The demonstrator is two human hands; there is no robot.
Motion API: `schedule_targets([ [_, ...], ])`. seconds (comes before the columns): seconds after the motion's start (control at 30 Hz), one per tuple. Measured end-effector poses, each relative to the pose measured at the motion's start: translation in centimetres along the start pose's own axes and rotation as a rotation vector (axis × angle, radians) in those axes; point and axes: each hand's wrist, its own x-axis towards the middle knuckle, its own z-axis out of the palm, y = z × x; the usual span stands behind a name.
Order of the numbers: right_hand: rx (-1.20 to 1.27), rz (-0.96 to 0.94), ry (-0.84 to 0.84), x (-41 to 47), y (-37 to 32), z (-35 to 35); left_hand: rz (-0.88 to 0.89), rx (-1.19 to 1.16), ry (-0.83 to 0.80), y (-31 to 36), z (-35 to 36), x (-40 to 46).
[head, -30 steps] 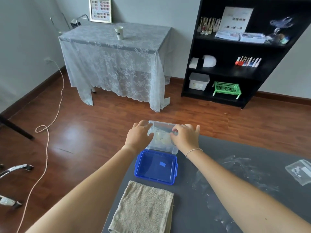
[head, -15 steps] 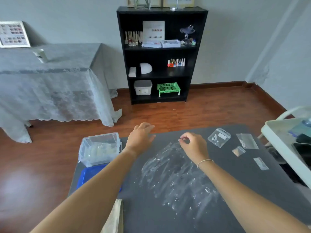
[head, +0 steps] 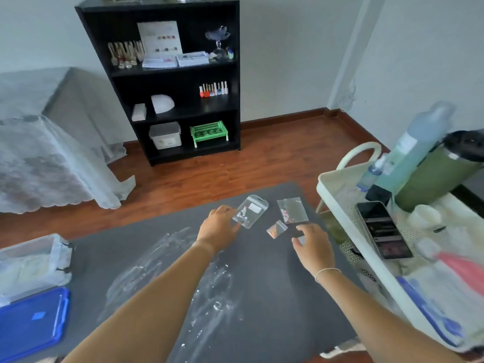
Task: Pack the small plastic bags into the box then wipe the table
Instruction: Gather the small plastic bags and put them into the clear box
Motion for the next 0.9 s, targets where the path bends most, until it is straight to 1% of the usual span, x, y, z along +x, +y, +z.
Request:
schedule_targets([
  [0.1,-0.092,-0.003,-0.090,0.7,2.5,0.3,-0.054,-0.016,-0.021,1.7,1.6,1.5],
  [0.2,-0.100,-0.055,-0.126,0.9,3.8,0.6,-0.111,0.002,-0.039,2.6,2.8,2.5],
  [0.37,0.014,-0.087,-0.176,1.4,4.1,0.9,-0.183,0.020,-0.032,3.2,3.9,3.6],
  [0.5,0.045,-0.092,-0.227,2.3,4.1,1.1,-0.207,0.068,-0.040,3.2,4.4,4.2],
  [0.63,0.096,-0.118,-0.270,3.0,3.5,0.8,-0.238,0.081,-0.001,3.2,4.3,4.6],
  [0.7,0.162,-0.133,-0.293,3.4,3.0,0.5,-0.248,0.057,0.011,3.3,4.1,4.6],
  [0.77,0.215,-0.176,-0.312,3.8,2.4,0.1,-0.262,0.036,-0.001,3.3,4.1,4.4],
  [0.8,0.217,-0.225,-0.352,4.2,1.9,0.5,-0.303,0.027,-0.007,2.7,4.3,4.1],
  [0.83,0.210,-0.276,-0.386,4.6,1.4,1.1,-0.347,0.020,-0.016,2.1,4.4,3.7],
  [0.9,0.145,-0.375,-0.385,5.3,0.5,1.1,-0.358,0.022,-0.030,1.7,4.6,3.4],
])
